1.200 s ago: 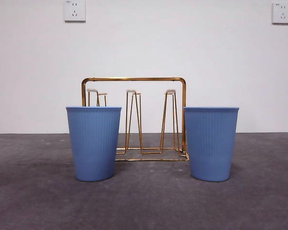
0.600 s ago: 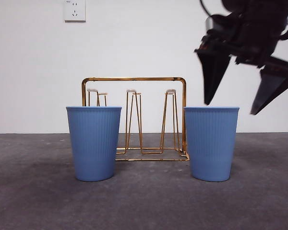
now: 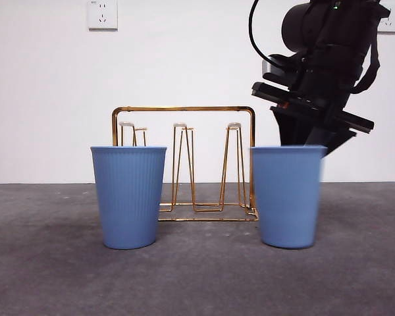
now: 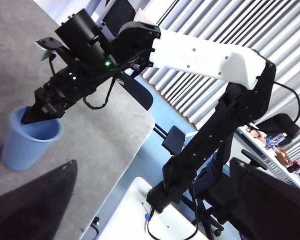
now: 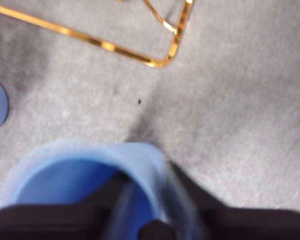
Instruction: Pick up cup 1,put cup 1 in the cup rack,pick up cup 2,put cup 2 in the cup rack
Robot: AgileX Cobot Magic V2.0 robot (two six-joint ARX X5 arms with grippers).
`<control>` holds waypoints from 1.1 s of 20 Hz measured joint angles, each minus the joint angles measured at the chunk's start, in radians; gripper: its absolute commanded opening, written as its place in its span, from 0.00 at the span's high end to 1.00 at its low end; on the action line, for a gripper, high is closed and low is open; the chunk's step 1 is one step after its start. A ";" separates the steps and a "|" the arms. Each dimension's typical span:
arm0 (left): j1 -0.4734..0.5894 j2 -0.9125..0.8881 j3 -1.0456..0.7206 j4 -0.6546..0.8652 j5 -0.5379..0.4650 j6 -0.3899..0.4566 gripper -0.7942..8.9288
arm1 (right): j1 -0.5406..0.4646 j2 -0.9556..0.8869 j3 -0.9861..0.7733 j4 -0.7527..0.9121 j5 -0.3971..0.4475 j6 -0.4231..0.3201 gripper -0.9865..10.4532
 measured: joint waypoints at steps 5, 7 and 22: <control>-0.014 0.016 0.000 0.187 0.000 -0.124 0.21 | 0.000 -0.011 0.000 -0.050 0.000 -0.010 0.92; -0.014 0.020 0.000 0.269 0.000 -0.187 0.21 | 0.000 -0.073 0.000 -0.049 -0.032 -0.015 0.92; -0.324 0.145 0.001 1.229 -0.379 -0.657 0.21 | 0.000 -0.827 0.272 0.321 -0.241 0.087 0.92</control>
